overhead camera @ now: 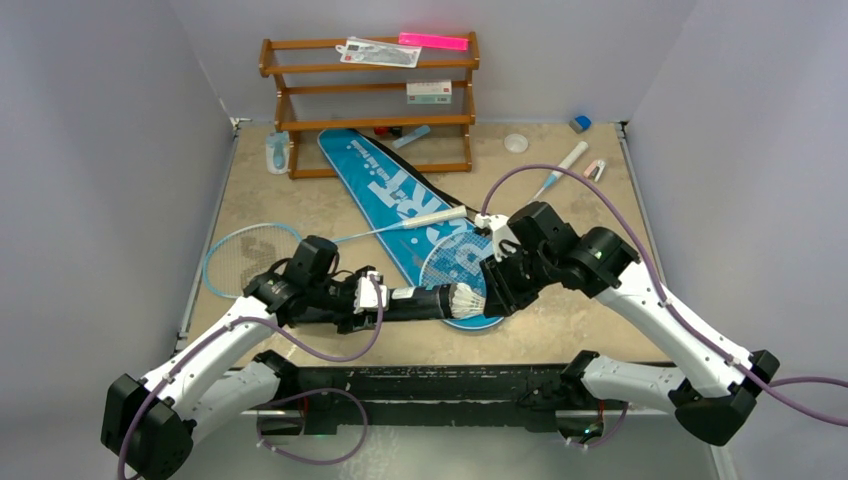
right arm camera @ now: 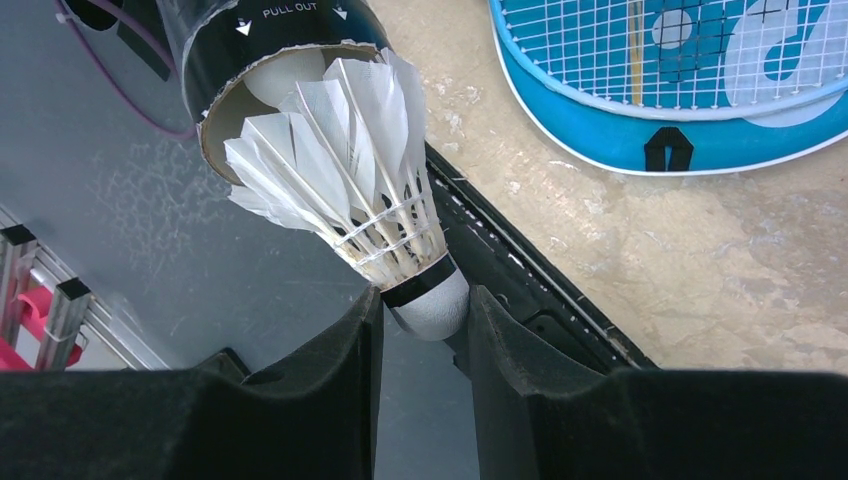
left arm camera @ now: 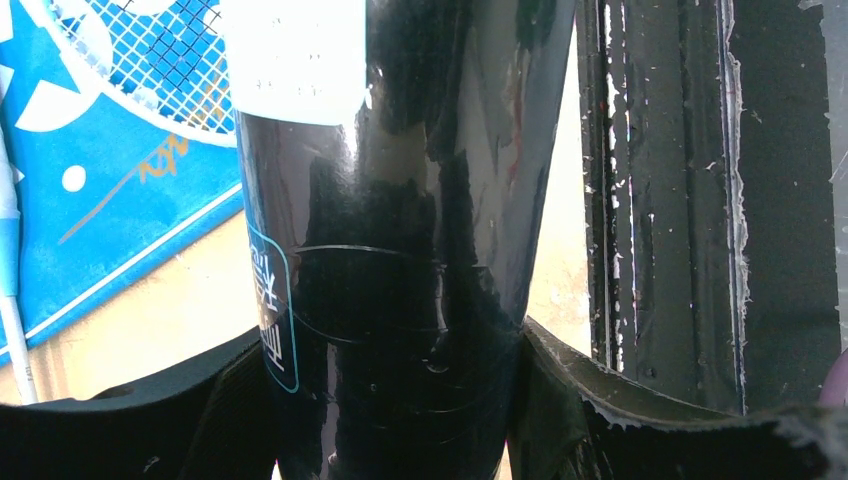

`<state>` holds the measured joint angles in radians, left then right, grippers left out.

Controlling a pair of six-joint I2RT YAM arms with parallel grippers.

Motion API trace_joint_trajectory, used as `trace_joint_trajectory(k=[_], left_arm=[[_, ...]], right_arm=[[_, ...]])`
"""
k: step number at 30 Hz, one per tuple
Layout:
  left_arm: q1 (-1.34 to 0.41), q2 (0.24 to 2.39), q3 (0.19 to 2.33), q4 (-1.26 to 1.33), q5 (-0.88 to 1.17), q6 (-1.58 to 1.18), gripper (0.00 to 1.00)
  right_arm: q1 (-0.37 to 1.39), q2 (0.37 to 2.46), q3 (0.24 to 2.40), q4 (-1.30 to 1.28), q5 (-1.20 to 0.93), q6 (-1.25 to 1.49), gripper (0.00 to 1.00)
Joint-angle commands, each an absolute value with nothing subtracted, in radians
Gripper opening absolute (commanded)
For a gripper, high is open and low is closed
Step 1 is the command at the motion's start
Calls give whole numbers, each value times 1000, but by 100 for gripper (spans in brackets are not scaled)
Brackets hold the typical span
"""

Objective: Pack up the badminton gear
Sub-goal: Place the shuttlecock at the shuttle tube.

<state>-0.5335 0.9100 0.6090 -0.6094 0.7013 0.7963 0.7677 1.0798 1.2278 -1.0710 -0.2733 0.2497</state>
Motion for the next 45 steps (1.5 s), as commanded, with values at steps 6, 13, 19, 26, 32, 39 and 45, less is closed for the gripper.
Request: trace_joint_trajectory(k=[6, 13, 19, 26, 32, 39, 45], left_arm=[[-544, 873, 637, -572, 783, 805, 35], [-545, 869, 636, -572, 787, 802, 35], [-546, 867, 634, -572, 781, 799, 35], [-544, 871, 635, -569, 776, 793, 35], [-544, 890, 636, -556, 735, 753, 35], [-545, 904, 640, -555, 713, 738, 35], [-544, 916, 643, -556, 705, 732, 35]], right_arm=[[771, 1070, 1236, -1080, -206, 280, 9], [769, 1059, 1252, -1092, -193, 282, 8], [769, 1051, 1271, -1102, -189, 279, 8], [770, 1067, 1251, -1072, -227, 251, 7], [770, 1087, 1243, -1080, -244, 223, 6], [771, 1096, 1227, -1071, -257, 218, 6], [772, 1101, 1220, -1074, -261, 217, 6]])
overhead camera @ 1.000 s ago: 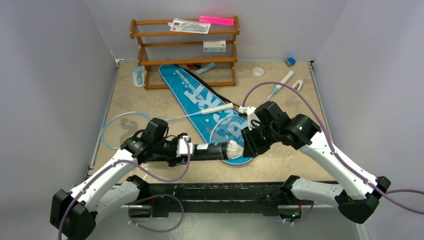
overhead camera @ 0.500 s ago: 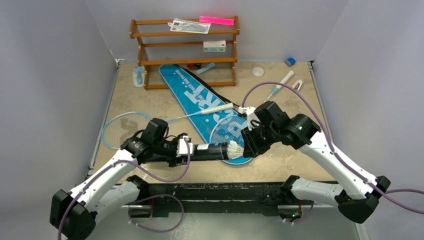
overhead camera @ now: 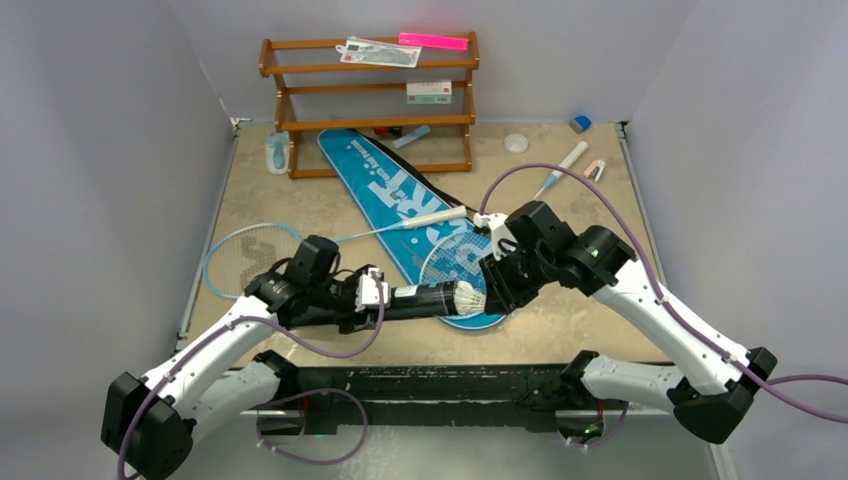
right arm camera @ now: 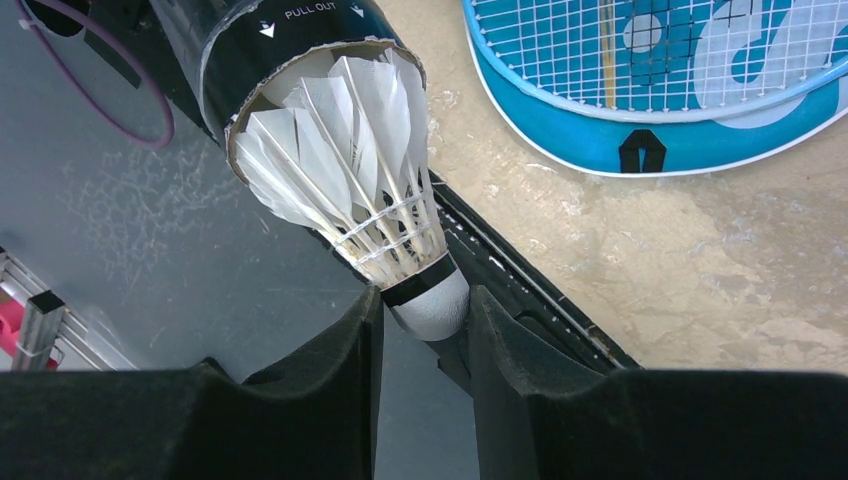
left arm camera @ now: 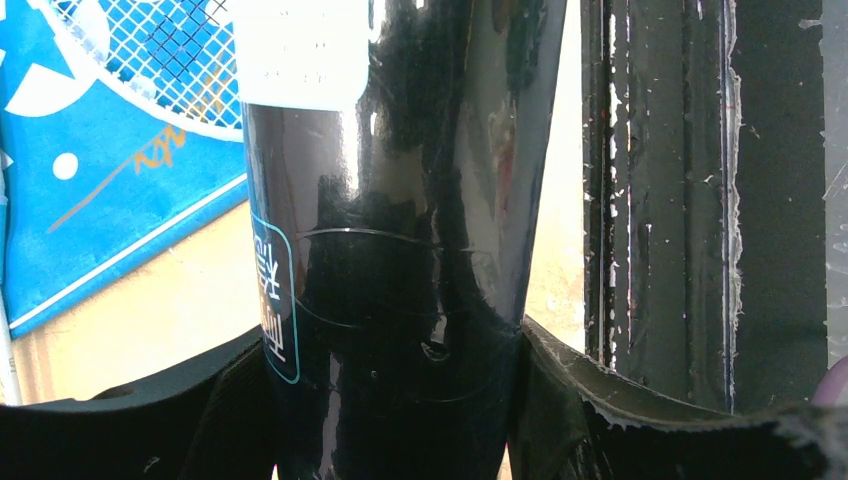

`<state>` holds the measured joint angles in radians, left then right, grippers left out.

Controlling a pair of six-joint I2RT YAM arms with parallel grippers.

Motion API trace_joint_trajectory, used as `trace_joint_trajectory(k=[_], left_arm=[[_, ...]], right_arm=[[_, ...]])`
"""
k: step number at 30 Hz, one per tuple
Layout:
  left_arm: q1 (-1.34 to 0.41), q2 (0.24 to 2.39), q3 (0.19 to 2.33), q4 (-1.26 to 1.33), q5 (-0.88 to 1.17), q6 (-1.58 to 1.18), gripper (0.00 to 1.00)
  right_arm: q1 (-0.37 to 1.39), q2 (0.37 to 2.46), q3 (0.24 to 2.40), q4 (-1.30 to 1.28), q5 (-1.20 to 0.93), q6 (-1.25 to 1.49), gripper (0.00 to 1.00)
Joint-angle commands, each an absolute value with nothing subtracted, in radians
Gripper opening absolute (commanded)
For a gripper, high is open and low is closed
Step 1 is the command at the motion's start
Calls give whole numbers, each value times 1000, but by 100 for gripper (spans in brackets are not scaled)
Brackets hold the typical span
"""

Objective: Pack up the badminton gear
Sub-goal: Place the shuttlecock at the shuttle tube.

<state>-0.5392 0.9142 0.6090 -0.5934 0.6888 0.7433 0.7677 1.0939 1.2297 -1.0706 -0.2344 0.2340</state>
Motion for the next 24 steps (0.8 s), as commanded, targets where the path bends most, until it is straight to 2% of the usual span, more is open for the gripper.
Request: trace_joint_trajectory(k=[1, 10, 24], left_arm=[[-544, 917, 642, -555, 704, 730, 35], [-544, 943, 655, -554, 629, 673, 36], [-544, 906, 646, -562, 682, 724, 36]], right_arm=[[772, 1101, 1217, -1073, -262, 217, 6], [776, 1104, 1204, -1079, -262, 224, 6], [781, 1130, 1207, -1067, -227, 241, 6]])
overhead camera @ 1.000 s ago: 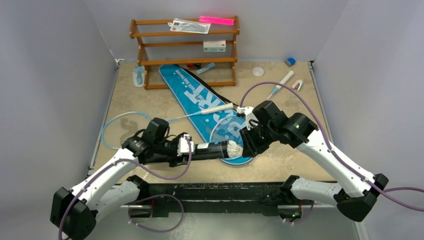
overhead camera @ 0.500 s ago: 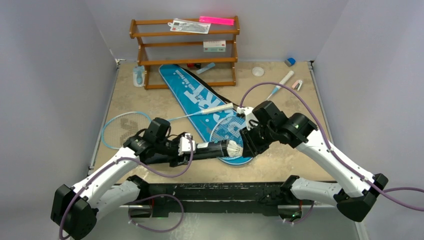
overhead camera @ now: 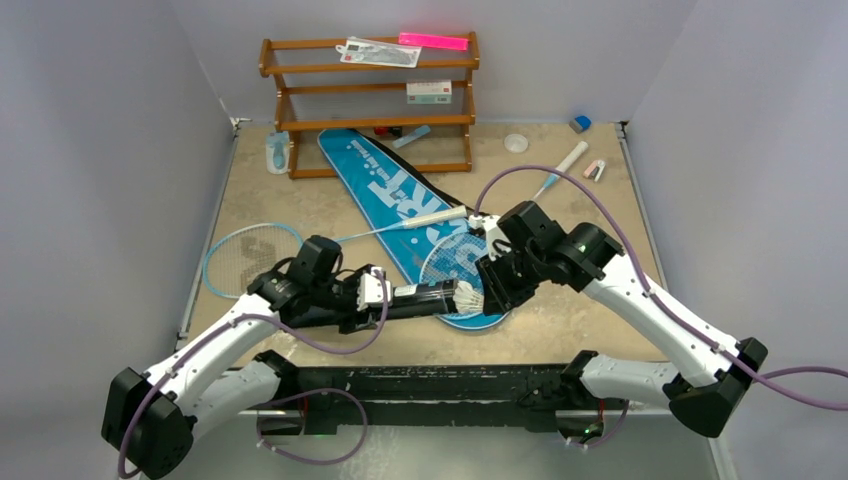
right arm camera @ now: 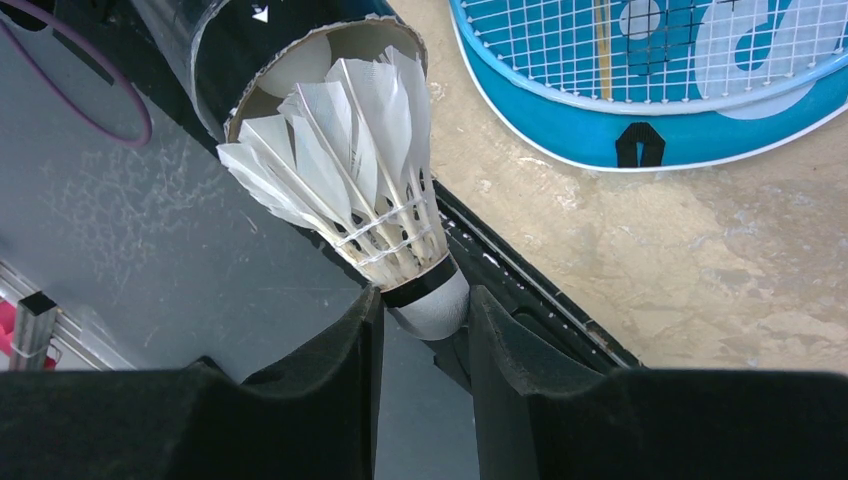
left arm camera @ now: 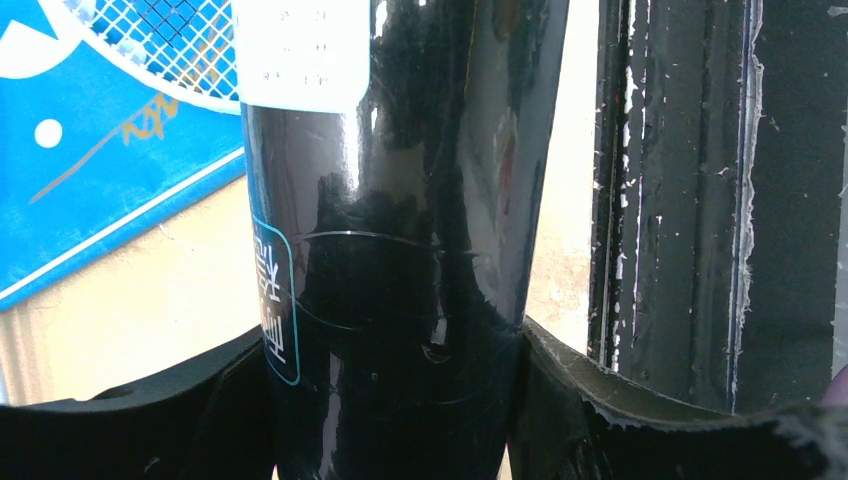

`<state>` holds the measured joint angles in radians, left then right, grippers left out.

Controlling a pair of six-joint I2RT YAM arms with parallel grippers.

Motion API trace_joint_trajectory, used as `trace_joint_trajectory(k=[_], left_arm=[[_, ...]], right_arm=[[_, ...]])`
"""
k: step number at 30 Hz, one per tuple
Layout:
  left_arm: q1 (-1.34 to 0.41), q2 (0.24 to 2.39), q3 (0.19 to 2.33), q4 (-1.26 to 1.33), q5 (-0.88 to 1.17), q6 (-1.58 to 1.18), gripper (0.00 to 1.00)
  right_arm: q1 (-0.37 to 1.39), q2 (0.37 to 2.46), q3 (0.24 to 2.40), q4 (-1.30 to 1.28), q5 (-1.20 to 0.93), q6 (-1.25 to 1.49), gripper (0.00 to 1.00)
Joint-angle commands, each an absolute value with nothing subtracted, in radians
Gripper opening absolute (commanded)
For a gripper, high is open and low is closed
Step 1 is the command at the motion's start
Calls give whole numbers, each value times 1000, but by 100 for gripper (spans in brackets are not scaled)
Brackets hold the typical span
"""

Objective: Pack up the badminton gear
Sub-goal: Place the shuttlecock at the shuttle tube.

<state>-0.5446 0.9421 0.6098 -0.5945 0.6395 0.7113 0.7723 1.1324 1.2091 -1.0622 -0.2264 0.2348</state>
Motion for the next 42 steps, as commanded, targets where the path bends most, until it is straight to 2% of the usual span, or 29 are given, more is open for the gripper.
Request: trace_joint_trajectory(k=[1, 13, 29, 42], left_arm=[[-544, 899, 644, -559, 688, 725, 36], [-544, 851, 632, -541, 716, 735, 36], [-546, 910, 637, -559, 704, 745, 36], [-566, 979, 658, -593, 662, 758, 34]], right_arm=[[780, 1123, 1209, -1079, -247, 256, 5], [778, 1063, 1212, -1060, -226, 328, 5], [781, 1153, 1210, -1053, -269, 219, 4], [781, 1189, 1265, -1041, -249, 193, 15]])
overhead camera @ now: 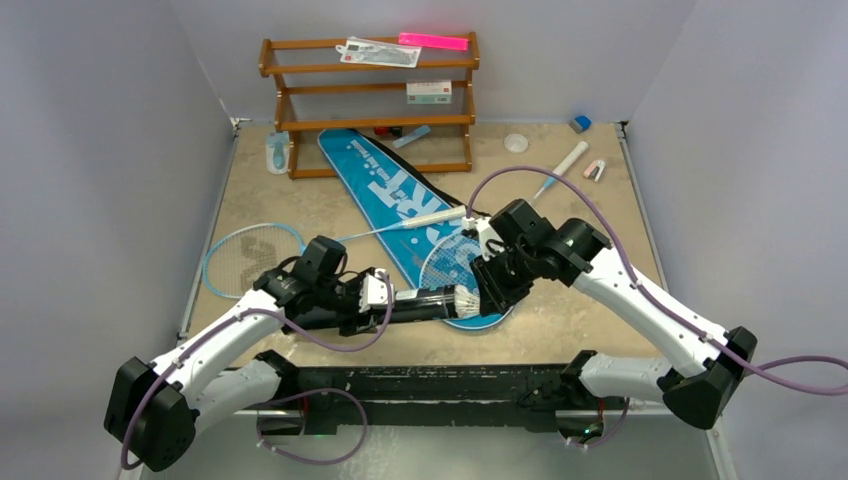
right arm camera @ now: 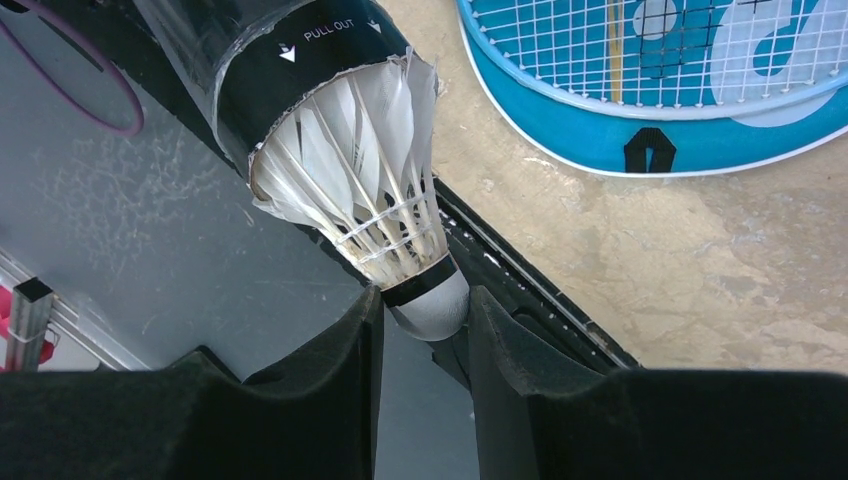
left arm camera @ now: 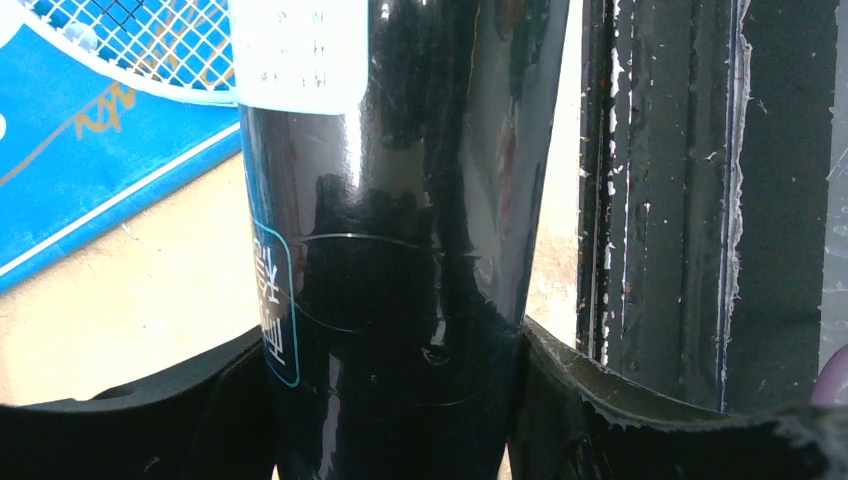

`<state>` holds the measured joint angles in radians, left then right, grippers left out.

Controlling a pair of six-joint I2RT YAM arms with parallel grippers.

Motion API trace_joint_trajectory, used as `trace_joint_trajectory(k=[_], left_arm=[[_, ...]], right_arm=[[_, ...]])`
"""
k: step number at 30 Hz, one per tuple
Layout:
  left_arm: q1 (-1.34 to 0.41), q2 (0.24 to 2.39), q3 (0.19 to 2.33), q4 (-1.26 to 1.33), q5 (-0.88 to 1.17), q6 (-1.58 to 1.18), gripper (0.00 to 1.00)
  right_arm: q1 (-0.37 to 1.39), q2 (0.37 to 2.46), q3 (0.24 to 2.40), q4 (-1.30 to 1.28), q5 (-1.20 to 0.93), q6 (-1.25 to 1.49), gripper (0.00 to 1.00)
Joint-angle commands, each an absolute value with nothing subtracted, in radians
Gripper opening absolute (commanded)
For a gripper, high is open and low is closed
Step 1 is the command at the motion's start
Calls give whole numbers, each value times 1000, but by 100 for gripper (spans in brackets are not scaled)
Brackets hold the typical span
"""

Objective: Pack up the badminton gear
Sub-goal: Place the shuttlecock at the shuttle tube.

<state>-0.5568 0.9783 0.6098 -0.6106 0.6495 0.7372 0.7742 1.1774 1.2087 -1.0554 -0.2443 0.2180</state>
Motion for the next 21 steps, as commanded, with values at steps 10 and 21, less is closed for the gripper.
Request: trace_joint_trajectory(k=[10, 21], left_arm=[[-570, 983, 657, -592, 671, 757, 34], [-571, 980, 657, -590, 676, 747, 34]], right_arm=[[782, 1199, 1304, -1000, -256, 184, 29], [781, 1230, 1340, -963, -251, 181, 42]])
